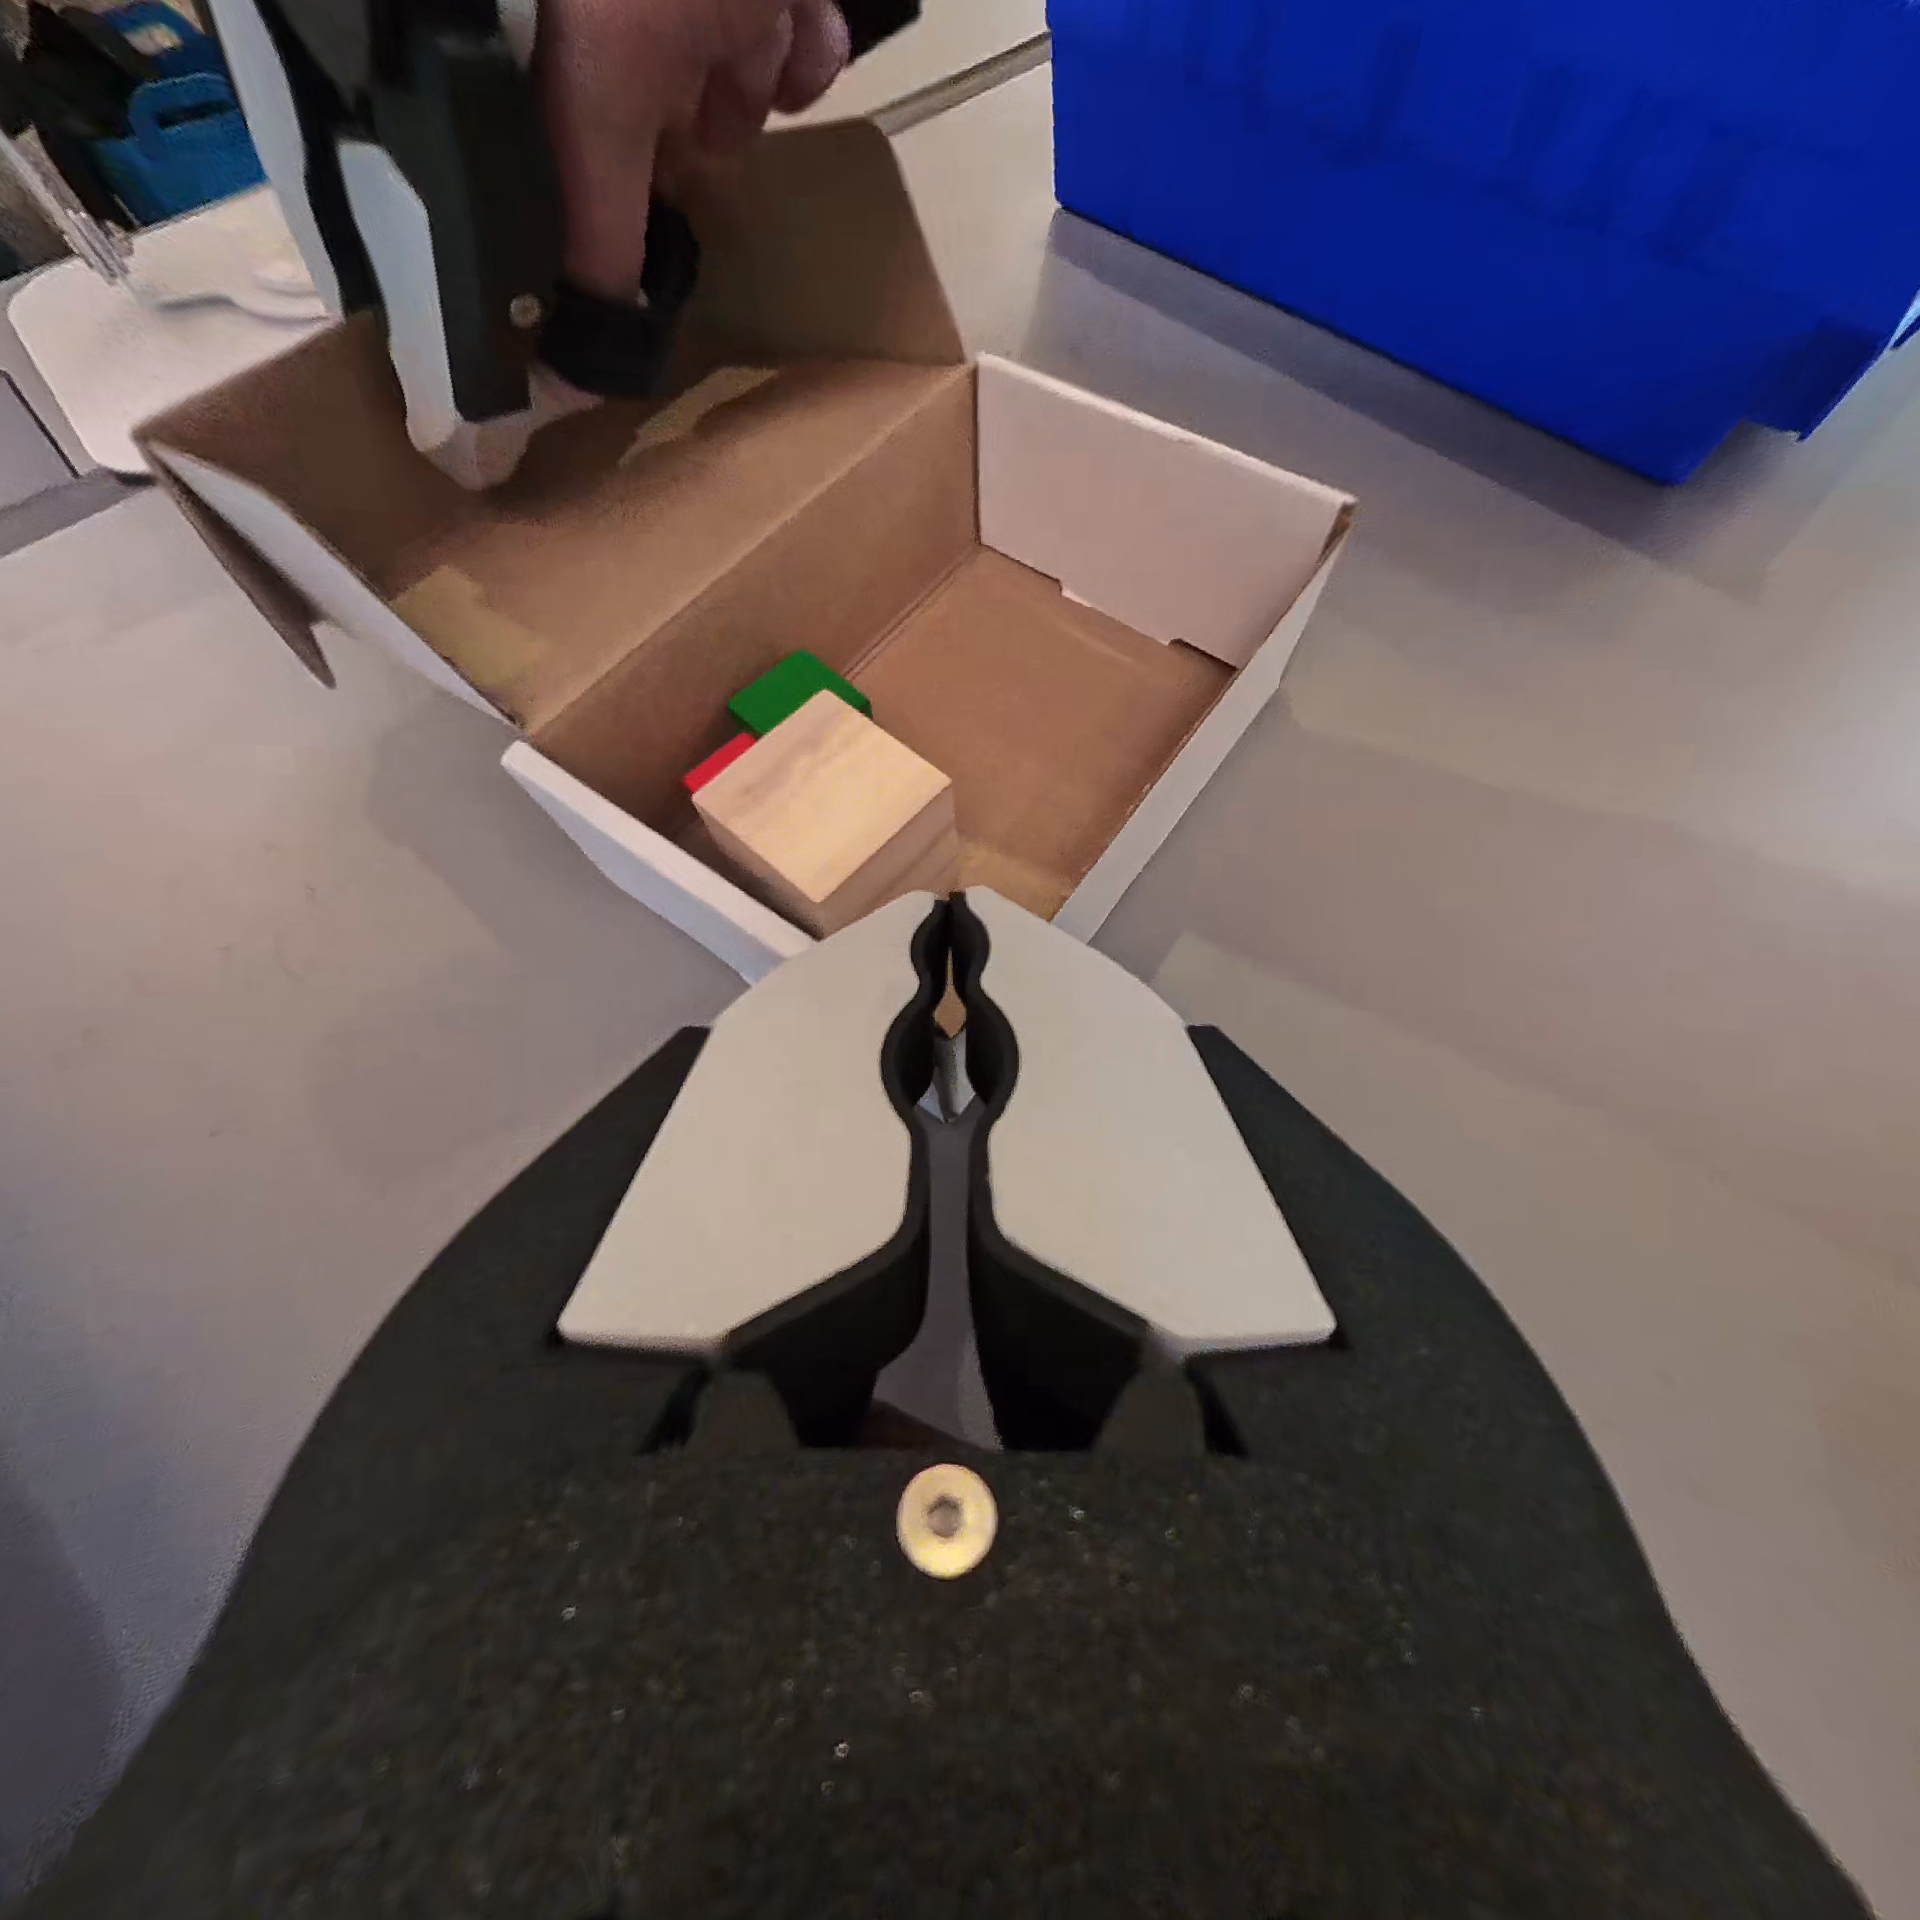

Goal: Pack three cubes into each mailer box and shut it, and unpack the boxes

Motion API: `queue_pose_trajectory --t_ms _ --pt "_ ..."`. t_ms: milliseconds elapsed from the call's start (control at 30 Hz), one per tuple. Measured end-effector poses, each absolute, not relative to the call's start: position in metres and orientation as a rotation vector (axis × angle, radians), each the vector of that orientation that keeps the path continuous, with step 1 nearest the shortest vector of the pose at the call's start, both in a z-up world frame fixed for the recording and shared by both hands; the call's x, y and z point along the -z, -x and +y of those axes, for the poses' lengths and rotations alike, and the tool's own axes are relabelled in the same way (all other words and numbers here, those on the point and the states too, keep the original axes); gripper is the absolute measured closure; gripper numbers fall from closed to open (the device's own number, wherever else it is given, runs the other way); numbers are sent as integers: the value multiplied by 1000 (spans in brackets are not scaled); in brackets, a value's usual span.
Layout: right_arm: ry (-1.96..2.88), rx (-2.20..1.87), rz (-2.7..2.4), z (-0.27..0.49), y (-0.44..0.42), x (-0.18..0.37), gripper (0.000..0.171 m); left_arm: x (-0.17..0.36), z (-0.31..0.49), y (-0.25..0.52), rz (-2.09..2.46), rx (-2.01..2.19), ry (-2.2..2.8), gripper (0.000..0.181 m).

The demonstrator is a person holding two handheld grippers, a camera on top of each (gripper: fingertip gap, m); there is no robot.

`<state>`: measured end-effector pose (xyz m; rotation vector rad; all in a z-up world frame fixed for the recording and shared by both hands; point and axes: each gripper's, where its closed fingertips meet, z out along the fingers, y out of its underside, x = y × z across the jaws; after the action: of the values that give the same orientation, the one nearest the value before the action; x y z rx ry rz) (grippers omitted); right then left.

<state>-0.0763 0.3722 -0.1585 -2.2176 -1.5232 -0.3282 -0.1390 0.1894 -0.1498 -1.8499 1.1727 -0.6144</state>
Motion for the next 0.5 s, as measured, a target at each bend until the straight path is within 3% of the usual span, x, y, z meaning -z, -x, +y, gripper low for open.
queue_pose_trajectory --t_ms 167,267,400,500 --pt "2192 311 -1462 376 89 146 144 150 183 134 1125 646 1863 181" --pt "2178 257 -1283 369 95 104 114 150 182 133 1120 653 1859 181" --pt "2171 82 -943 323 96 36 103 150 181 131 1110 667 1854 181" --pt "2231 -20 -719 275 80 20 109 149 181 131 1110 658 1849 181"
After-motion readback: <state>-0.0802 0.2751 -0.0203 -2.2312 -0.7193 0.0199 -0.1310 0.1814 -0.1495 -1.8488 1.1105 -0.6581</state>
